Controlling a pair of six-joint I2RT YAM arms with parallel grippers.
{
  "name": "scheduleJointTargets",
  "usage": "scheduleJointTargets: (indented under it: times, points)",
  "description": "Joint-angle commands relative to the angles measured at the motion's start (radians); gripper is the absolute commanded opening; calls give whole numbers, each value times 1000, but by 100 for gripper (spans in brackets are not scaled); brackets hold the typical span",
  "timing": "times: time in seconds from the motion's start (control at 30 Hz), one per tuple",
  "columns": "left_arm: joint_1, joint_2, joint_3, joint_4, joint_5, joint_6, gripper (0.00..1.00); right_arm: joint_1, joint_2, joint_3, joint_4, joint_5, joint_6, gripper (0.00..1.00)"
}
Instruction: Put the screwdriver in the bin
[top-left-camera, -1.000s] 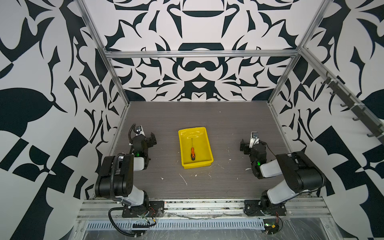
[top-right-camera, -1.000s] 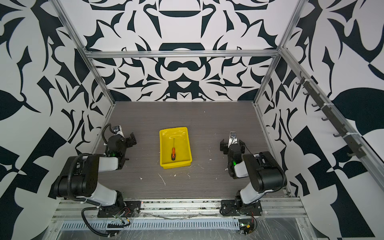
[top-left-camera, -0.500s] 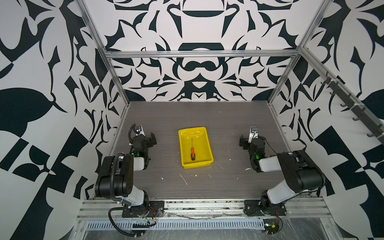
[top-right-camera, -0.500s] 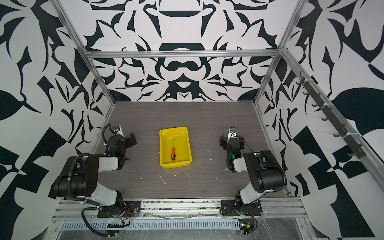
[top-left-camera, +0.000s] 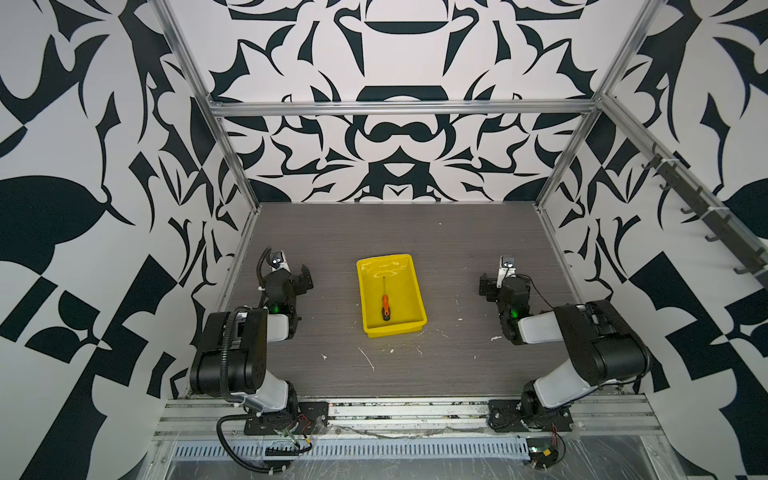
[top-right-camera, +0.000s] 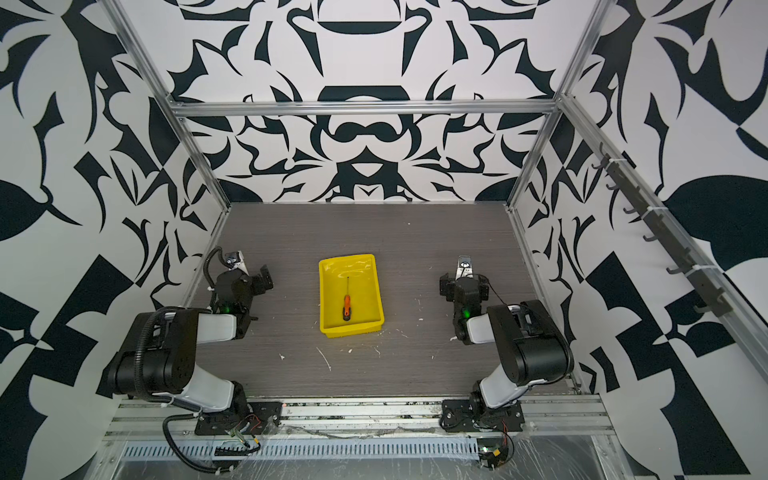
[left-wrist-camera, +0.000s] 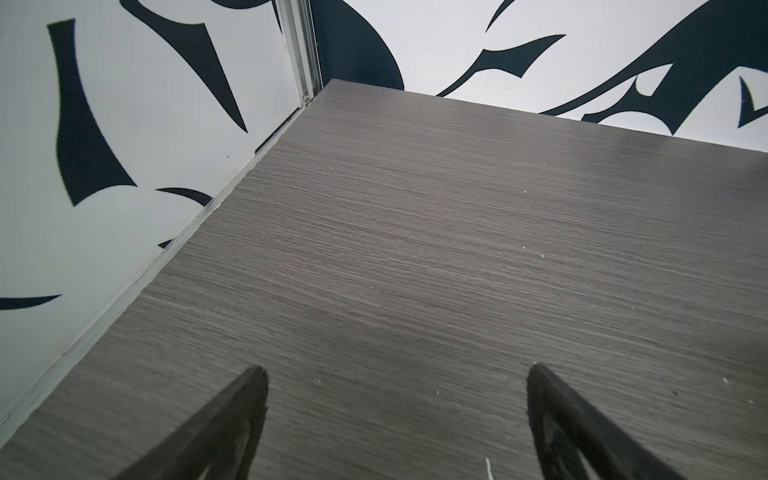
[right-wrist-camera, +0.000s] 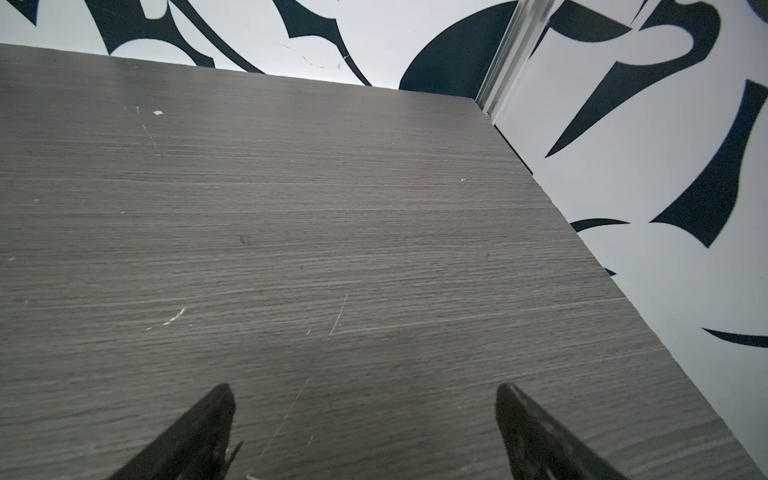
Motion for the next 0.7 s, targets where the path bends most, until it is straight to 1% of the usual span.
scheduleJointTargets:
  times: [0.0,0.5,0.57,0.6,0.63,0.67]
  points:
    - [3,12,-9,37,6,-2,99,-5,-6,30,3,4,12,100]
    - [4,13,-11,37,6,-3,99,-7,-15,12,22,-2,6,100]
    - [4,13,-9,37,6,-3,99,-8,-23,-13,60,-112,-32,100]
    - [4,12,-10,37,7,-2,99,-8,-26,-32,90,-202,-65,100]
    - [4,13,-10,37,7,-3,99,-8,-28,-58,132,-238,-74,100]
    - [4,12,-9,37,6,-3,99,-8,-29,-78,161,-249,-76,100]
